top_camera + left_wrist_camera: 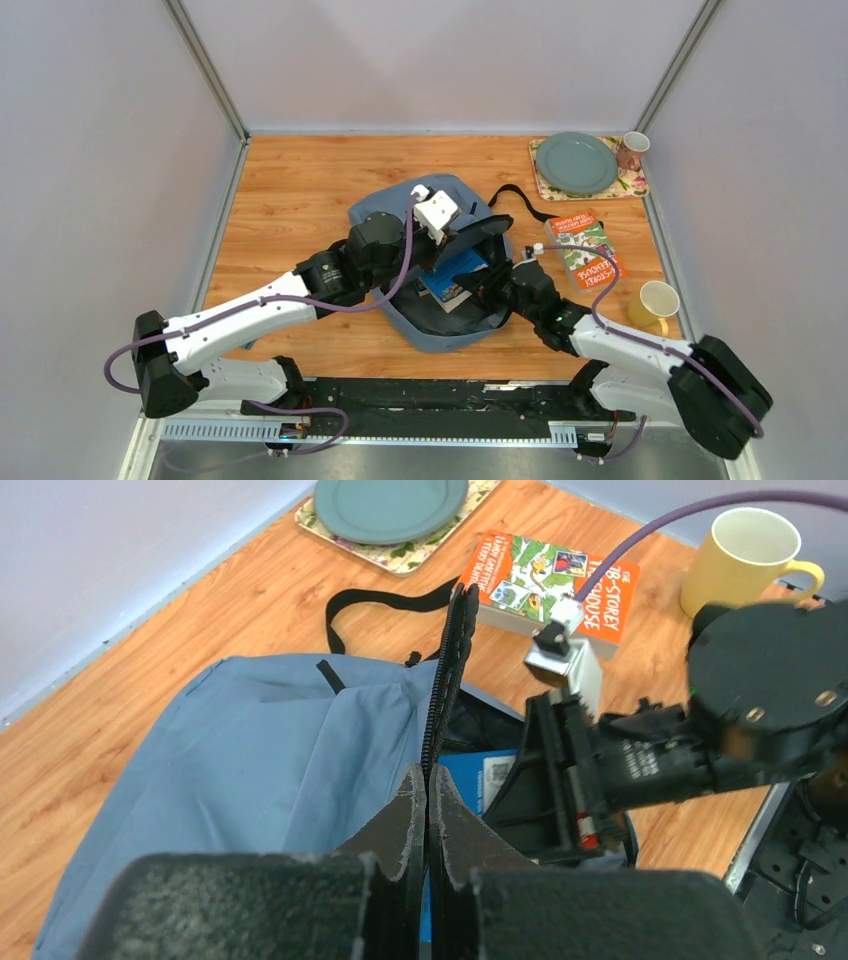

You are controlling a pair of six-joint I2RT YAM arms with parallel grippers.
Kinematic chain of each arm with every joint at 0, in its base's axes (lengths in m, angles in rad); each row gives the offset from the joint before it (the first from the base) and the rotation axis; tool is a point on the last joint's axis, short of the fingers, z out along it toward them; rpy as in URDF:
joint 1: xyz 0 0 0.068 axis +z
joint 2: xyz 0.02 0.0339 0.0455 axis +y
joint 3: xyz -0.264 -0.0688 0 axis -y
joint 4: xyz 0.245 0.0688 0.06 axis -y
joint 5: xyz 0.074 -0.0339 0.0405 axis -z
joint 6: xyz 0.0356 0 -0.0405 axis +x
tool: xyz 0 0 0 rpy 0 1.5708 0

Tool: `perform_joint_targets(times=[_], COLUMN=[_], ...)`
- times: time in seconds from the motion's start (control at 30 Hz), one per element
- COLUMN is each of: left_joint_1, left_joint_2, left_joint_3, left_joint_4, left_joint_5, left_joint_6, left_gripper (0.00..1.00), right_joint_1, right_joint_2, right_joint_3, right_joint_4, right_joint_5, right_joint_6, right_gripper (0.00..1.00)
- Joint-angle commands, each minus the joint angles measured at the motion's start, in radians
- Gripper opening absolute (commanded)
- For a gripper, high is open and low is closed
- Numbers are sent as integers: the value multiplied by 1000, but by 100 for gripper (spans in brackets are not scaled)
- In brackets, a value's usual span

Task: Pack the student bag
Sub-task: Place the book in the student bag.

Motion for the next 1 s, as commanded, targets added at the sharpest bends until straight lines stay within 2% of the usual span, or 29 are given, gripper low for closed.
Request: perform_joint_targets(times=[0.0, 0.1, 0.23, 0.3, 0.4, 0.43, 0.5, 0.57, 0.67, 0.73, 0.83, 0.93, 0.97], left_joint_1=[-9, -9, -9, -9, -9, -9, -9, -9, -9, -9, -9, -9, -9], left_joint_2=[-61, -67, -78, -87, -98, -100, -100, -100, -95, -94, -89, -87, -86], left_joint_3=[-4, -7, -16, -24, -42, -45, -50, -51, -59, -59, -60, -59, -59], left_joint_4=[108, 102, 102, 76, 73, 71, 63, 53, 54, 51, 51, 50, 50], left_joint_5=[-28, -37, -34, -34, -25, -19, -16, -10, -5, -2, 4, 7, 9], left_joint_6=[-65, -85, -104, -113, -125, -128, -133, -134, -138, -134, -136, -134, -134], left_gripper=[0, 0, 0, 0, 0, 0, 0, 0, 0, 0, 0, 0, 0], right_joint_1=[63, 104, 117, 128, 135, 138, 147, 146, 151, 151, 151, 151, 151], right_joint_2=[169, 293, 438, 491, 524, 522, 509, 495, 454, 424, 414, 436, 453], right_joint_3=[88, 116, 159, 153, 140, 131, 127, 139, 150, 156, 145, 137, 137], right_joint_4=[268, 305, 300, 320, 331, 301, 259, 166, 65, 0, 1, 43, 56], right_joint_5=[172, 313, 352, 364, 346, 347, 335, 323, 290, 280, 246, 218, 220], right_joint_6=[12, 45, 102, 116, 102, 98, 66, 39, -2, -16, -22, -11, -10], right_gripper=[0, 0, 5, 19, 33, 37, 53, 62, 65, 65, 62, 37, 20])
